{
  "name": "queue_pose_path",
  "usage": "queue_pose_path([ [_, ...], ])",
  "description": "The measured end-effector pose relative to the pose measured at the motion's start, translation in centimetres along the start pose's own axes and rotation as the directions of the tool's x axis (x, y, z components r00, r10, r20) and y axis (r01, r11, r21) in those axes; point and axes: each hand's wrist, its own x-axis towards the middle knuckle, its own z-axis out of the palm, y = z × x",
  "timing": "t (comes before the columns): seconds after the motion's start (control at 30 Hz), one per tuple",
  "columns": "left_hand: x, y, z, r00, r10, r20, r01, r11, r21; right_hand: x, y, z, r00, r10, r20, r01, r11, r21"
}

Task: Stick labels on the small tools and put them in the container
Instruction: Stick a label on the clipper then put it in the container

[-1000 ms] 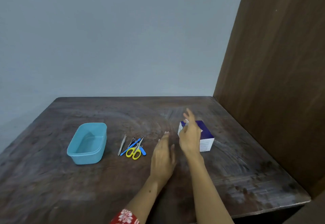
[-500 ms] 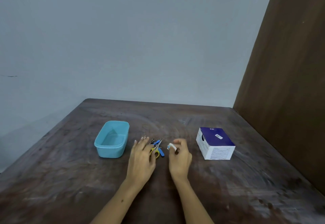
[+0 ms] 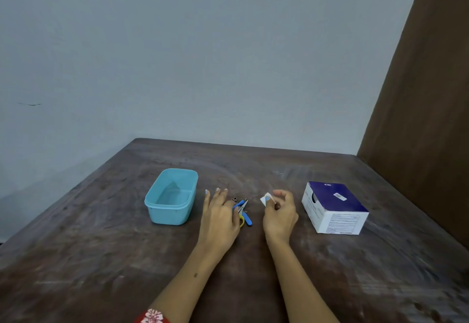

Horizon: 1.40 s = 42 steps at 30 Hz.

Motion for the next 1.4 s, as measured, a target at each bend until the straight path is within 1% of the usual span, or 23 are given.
queue_pose_path([
  [0.13, 0.3, -0.1, 0.5, 0.998, -0.041, 0.053, 0.038, 0.997, 0.070, 0.3, -0.2, 0.4, 1.000, -0.003, 0.023, 0.003, 1.000, 0.005],
  [0.23, 0.3, -0.3, 0.5, 0.996, -0.065, 0.064, 0.061, 0.996, 0.057, 0.2, -0.3, 0.5, 0.999, -0.017, 0.042, 0.018, 0.999, -0.030],
  [0.3, 0.2, -0.3, 0.5, 0.995, -0.088, 0.042, 0.087, 0.996, 0.028, 0.2, -0.3, 0.7, 0.999, -0.018, 0.049, 0.021, 0.999, -0.049],
  [0.4, 0.6, -0.4, 0.3, 0.987, -0.150, -0.053, 0.146, 0.987, -0.066, 0.1, -0.2, 1.0, 0.998, -0.016, 0.055, 0.019, 0.998, -0.060],
  [0.47, 0.9, -0.3, 0.1, 0.984, -0.175, -0.042, 0.172, 0.984, -0.055, 0.1, -0.2, 1.0, 0.999, -0.010, 0.051, 0.013, 0.998, -0.064],
  [0.6, 1.2, -0.2, 0.1, 0.984, -0.175, -0.013, 0.175, 0.984, -0.012, 0.3, -0.2, 1.0, 0.999, -0.016, 0.049, 0.020, 0.996, -0.083],
  [0.73, 1.5, 0.0, 0.2, 0.994, -0.112, 0.003, 0.111, 0.994, 0.018, 0.1, -0.3, 1.2, 0.997, -0.021, 0.070, 0.027, 0.995, -0.093],
  [0.8, 1.7, 0.0, 0.3, 0.993, -0.119, 0.020, 0.119, 0.993, 0.020, 0.1, -0.3, 1.2, 0.997, -0.030, 0.071, 0.037, 0.995, -0.093],
  [0.9, 1.7, 0.2, 0.1, 0.988, -0.154, 0.009, 0.154, 0.988, 0.015, 0.4, -0.3, 1.4, 0.996, -0.039, 0.085, 0.047, 0.994, -0.102],
  [1.0, 1.8, 0.1, 0.0, 0.983, -0.183, -0.016, 0.182, 0.982, -0.044, 0.6, -0.2, 1.6, 0.993, -0.044, 0.106, 0.055, 0.993, -0.104],
  [1.1, 1.8, -0.1, 0.2, 0.987, -0.162, -0.016, 0.161, 0.984, -0.077, 0.5, -0.2, 1.7, 0.993, -0.055, 0.103, 0.065, 0.994, -0.088],
  [1.23, 1.6, 0.0, 0.1, 0.981, -0.158, -0.109, 0.140, 0.977, -0.161, 0.5, 0.1, 1.5, 0.995, -0.067, 0.071, 0.070, 0.997, -0.042],
  [1.33, 1.5, -0.3, 0.3, 0.975, -0.151, -0.163, 0.096, 0.947, -0.306, 0.2, 0.0, 1.3, 0.995, -0.083, 0.048, 0.084, 0.996, -0.011],
  [1.4, 1.3, -0.3, 0.4, 0.966, -0.169, -0.198, 0.067, 0.897, -0.437, -0.3, -0.3, 1.1, 0.995, -0.095, 0.032, 0.095, 0.995, 0.021],
])
